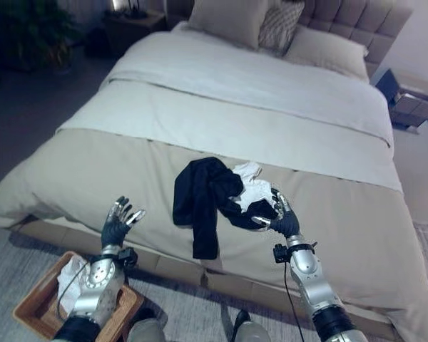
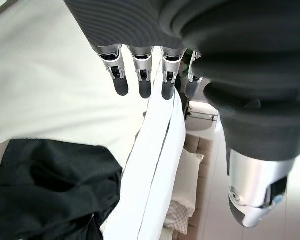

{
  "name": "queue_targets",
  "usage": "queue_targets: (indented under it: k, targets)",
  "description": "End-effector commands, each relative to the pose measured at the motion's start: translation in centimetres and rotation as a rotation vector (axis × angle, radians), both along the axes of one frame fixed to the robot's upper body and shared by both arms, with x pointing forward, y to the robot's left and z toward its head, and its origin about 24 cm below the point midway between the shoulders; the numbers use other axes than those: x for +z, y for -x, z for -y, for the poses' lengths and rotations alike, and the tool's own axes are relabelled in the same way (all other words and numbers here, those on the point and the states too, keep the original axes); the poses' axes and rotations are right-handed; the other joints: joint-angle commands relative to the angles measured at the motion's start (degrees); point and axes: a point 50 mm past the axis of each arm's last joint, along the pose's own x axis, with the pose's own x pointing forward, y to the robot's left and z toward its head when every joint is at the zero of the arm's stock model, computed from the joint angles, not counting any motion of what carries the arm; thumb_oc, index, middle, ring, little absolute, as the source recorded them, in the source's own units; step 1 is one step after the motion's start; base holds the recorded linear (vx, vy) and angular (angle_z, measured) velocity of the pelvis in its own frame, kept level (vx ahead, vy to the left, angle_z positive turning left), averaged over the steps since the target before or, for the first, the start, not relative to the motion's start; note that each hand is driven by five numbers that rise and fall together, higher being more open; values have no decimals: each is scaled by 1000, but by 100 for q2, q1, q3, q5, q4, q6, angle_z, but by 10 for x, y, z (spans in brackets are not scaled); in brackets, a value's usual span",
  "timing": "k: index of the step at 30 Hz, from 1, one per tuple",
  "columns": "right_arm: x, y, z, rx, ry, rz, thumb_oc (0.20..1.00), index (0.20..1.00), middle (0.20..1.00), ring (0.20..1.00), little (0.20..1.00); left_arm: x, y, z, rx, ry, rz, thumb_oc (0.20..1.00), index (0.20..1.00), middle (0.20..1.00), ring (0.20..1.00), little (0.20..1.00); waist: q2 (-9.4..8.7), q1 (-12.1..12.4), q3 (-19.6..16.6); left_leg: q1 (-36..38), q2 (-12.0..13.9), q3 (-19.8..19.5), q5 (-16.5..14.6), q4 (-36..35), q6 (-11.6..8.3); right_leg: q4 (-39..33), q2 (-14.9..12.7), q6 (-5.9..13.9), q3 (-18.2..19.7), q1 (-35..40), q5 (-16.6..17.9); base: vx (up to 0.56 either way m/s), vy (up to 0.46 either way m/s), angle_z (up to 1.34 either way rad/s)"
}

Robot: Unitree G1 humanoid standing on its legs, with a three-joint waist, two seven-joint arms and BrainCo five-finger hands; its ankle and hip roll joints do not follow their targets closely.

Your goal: Pick up clothes into the bucket

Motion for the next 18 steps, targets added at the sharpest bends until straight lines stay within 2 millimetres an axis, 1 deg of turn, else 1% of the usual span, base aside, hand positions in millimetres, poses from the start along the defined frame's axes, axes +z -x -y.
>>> queue_targets:
  k: [1, 2, 3, 6, 8, 10, 12, 13, 14, 18]
  targets:
    - [20, -13, -4, -8, -21, 102, 1000, 1000, 1000, 1000, 1000, 17, -10, 2, -75, -71, 83, 1000, 1000, 1000, 1000, 1000, -72, 59, -62, -429, -369, -348, 510, -635, -80, -169, -3, 199, 171, -47, 342, 227, 150, -5]
    - [18, -12, -3, -10, -17, 94, 1000, 1000, 1000, 1000, 1000, 13, -7, 4, -88, -55, 72, 1000, 1000, 1000, 1000, 1000, -38, 11, -118, -368, -378, -232, 416, -640, -40, -190, -66, 238, 213, 5, 341, 170, 126, -18]
    - [14, -10, -3, -12, -15, 76, 1000, 1000, 1000, 1000, 1000, 8, -2, 6, -104, -49, 53, 1000, 1000, 1000, 1000, 1000, -15, -1, -172, -310, -420, -206, 350, -604, -7, -207, -145, 286, 239, 32, 361, 187, 158, -31]
    - [13, -8, -2, -28, -28, 76, 1000, 1000, 1000, 1000, 1000, 8, 4, 8, -154, -69, 52, 1000, 1000, 1000, 1000, 1000, -1, -10, -196, -208, -573, 90, 191, -535, 118, -217, -413, 419, 361, 76, 455, 136, 152, -37]
    - [13, -11, -4, -33, -22, 77, 1000, 1000, 1000, 1000, 1000, 8, 5, 5, -157, -85, 53, 1000, 1000, 1000, 1000, 1000, 1, 19, -161, -210, -602, 263, 124, -498, 178, -218, -548, 481, 410, 12, 517, 37, 122, -46]
    - [17, -20, -7, -33, 2, 93, 1000, 1000, 1000, 1000, 1000, 13, 4, 4, -158, -91, 75, 1000, 1000, 1000, 1000, 1000, 5, 44, -61, -320, -623, 392, 57, -382, 233, -187, -643, 520, 459, -142, 589, -42, 90, -36]
    - [28, -30, -9, -28, 53, 133, 1000, 1000, 1000, 1000, 1000, 20, 2, 2, -150, -87, 107, 1000, 1000, 1000, 1000, 1000, 12, 47, 102, -499, -631, 469, 6, -245, 265, -132, -720, 537, 492, -340, 636, -159, 68, -30]
    - [42, -42, -12, -30, 86, 180, 1000, 1000, 1000, 1000, 1000, 28, -3, 1, -146, -89, 146, 1000, 1000, 1000, 1000, 1000, 39, 44, 335, -771, -655, 484, 8, -101, 280, -38, -763, 529, 513, -623, 669, -204, 52, -24]
    - [43, -42, -12, -30, 86, 181, 1000, 1000, 1000, 1000, 1000, 28, -4, 1, -146, -89, 147, 1000, 1000, 1000, 1000, 1000, 40, 43, 330, -791, -655, 483, 4, -88, 280, -28, -762, 529, 515, -641, 667, -209, 50, -15]
    - [78, -66, -17, -55, 181, 302, 1000, 1000, 1000, 1000, 1000, 40, -10, 4, -145, -85, 201, 1000, 1000, 1000, 1000, 1000, 134, 56, 760, -1310, -683, 460, 29, 127, 309, 222, -789, 498, 563, -1208, 697, -160, 36, -5]
